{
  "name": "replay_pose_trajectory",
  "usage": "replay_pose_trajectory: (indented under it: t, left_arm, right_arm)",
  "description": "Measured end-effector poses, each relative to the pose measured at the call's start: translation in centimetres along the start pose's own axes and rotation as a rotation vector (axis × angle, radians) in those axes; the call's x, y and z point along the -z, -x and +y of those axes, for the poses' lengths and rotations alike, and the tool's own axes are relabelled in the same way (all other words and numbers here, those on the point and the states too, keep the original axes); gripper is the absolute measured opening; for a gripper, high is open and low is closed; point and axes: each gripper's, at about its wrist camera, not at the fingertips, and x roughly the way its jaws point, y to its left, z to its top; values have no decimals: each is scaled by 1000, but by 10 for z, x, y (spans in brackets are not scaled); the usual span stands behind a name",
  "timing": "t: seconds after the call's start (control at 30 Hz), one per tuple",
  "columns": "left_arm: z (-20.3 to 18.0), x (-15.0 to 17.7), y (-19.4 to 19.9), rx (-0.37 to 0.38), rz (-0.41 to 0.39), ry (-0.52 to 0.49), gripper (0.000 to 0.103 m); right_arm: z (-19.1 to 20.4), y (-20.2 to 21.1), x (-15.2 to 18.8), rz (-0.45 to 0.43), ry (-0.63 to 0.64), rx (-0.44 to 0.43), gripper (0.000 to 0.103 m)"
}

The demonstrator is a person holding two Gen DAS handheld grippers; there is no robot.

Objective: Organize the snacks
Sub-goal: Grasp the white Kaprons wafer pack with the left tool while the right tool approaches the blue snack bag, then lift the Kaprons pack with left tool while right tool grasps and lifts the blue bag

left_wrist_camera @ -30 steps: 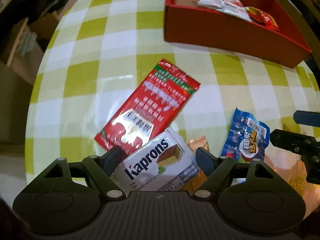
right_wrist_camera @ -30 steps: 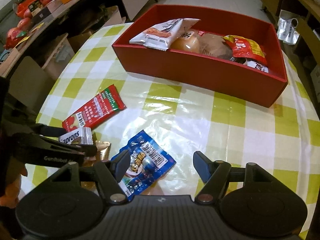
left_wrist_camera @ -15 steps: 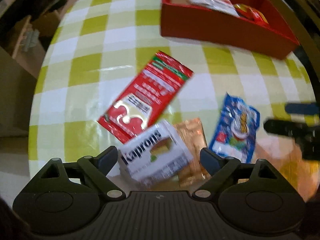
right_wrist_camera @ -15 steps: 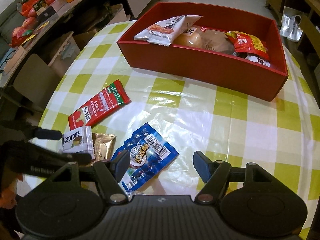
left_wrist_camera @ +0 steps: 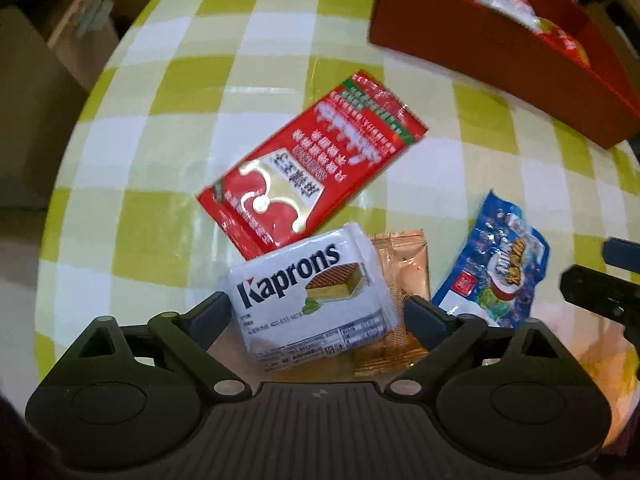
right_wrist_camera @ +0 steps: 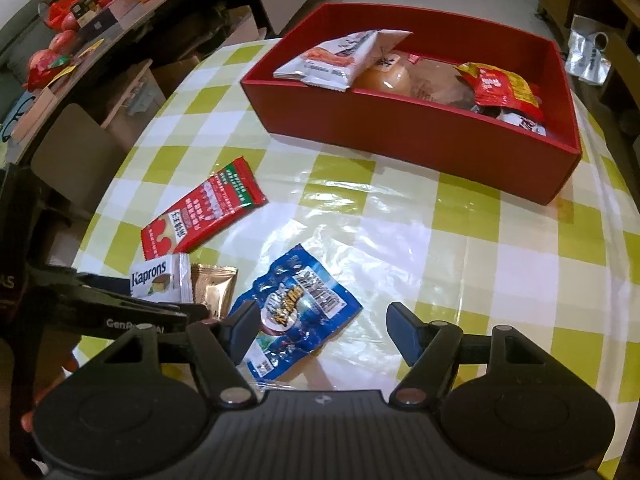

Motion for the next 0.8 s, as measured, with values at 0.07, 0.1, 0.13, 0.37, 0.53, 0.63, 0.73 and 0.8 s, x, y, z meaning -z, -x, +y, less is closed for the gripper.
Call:
replay_pose_trajectory:
  t: [0.07,0.1,0.13,0.37,0.53,0.63,0.73,0.8]
  left_arm:
    - [3,-5,-1,18,-5,28,95]
    - [4,-6,-1,24,-9,38,94]
    - [5,-9,0,26,-14,47,90]
    - [8,-12,9,44,-42,39,68]
    - [10,-12,18,52,-64,65,67]
    - [9,-14,28,61,-100,69,67]
    - [8,-16,35,53,-130,67,67]
    - [10,-17,36,63,-131,80,67]
  right_arm:
    - [-1,-1,0,1,-2,1,78]
    - [-1,-1,0,1,-2,2,78]
    - [-1,-2,0,2,-1,1,78]
    - [1,-8,-2,11,6,3,78]
    - [0,-7,-2,0,10,9,78]
    - [-4,-12,-3,21,-33,1,78]
    - [-2,-14,-3,24,-90,-39,78]
    - [-1,-15,-2,25,-153,-65,78]
